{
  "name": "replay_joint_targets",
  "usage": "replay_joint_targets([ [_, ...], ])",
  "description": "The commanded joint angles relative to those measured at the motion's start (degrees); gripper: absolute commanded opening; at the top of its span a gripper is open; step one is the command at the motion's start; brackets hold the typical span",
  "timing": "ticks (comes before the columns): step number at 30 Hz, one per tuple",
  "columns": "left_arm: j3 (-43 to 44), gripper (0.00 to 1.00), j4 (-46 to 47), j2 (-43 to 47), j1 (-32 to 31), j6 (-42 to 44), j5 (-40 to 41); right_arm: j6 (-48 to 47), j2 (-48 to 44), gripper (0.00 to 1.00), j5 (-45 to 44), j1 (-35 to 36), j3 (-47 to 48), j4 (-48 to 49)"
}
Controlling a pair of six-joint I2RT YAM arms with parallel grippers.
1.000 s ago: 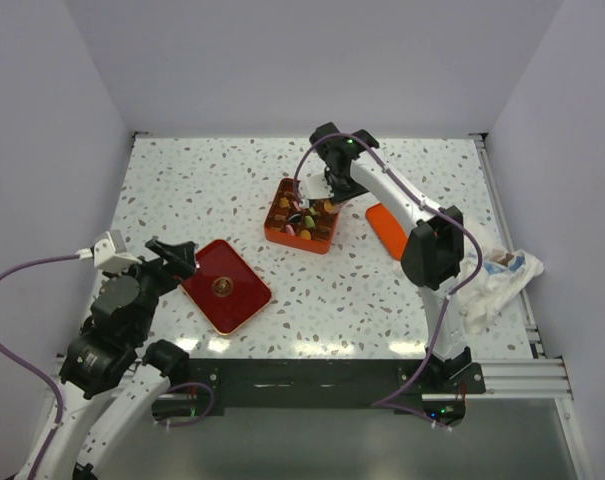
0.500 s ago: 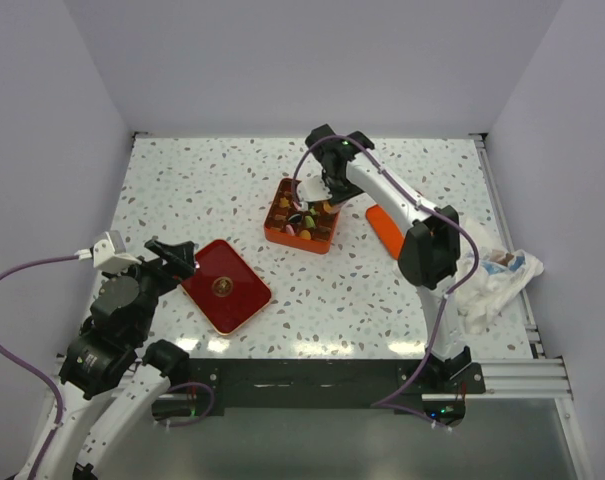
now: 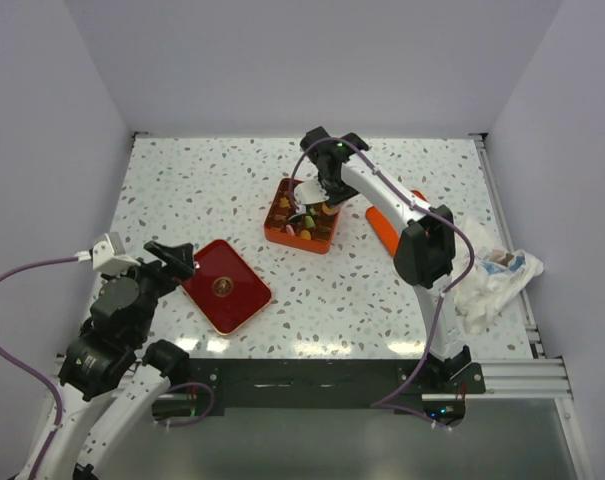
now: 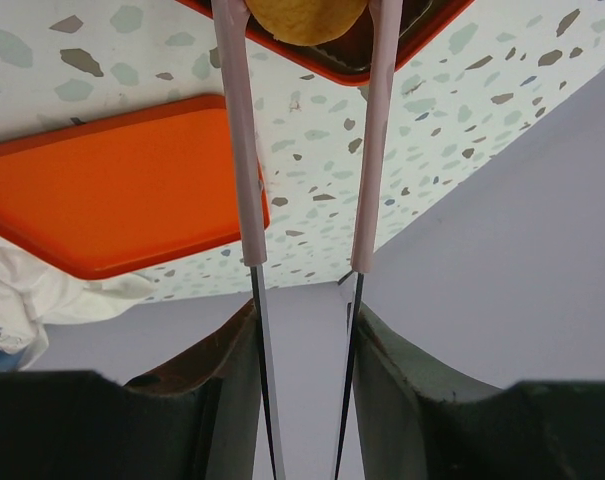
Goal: Pack the cookies
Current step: Place the fake cookies in the packing box.
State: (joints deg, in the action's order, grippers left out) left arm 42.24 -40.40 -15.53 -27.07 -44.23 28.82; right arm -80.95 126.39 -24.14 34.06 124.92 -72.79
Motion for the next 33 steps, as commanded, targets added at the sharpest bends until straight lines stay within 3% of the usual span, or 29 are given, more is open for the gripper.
replay_joint_targets([
  [1, -0.5, 0.98, 0.3, 0.5, 0.0, -0.9, 1.3, -1.9, -0.4, 0.4, -3.1, 0.2, 2.7, -1.3],
  [17, -0.3, 0.98, 0.0, 0.8, 0.0, -0.9, 1.4, -1.1, -0.3, 0.39, -0.9, 0.1, 5.5, -2.3],
  [21, -0.4, 0.98, 0.4, 0.4, -0.1, -0.9, 1.2, 2.6, 0.0, 0.33, 2.7, 0.0, 9.7, -5.7],
  [27, 0.1, 0.98, 1.6, -1.7, 0.0, 0.1, 0.3, 9.2, -3.0, 0.28, 7.7, -0.5, 8.5, -6.4],
  [33, -0.2, 0.98, 3.5, -4.0, 0.0, 0.6, -2.6, 21.3, -4.1, 0.2, 20.5, -2.4, 12.2, -10.3],
])
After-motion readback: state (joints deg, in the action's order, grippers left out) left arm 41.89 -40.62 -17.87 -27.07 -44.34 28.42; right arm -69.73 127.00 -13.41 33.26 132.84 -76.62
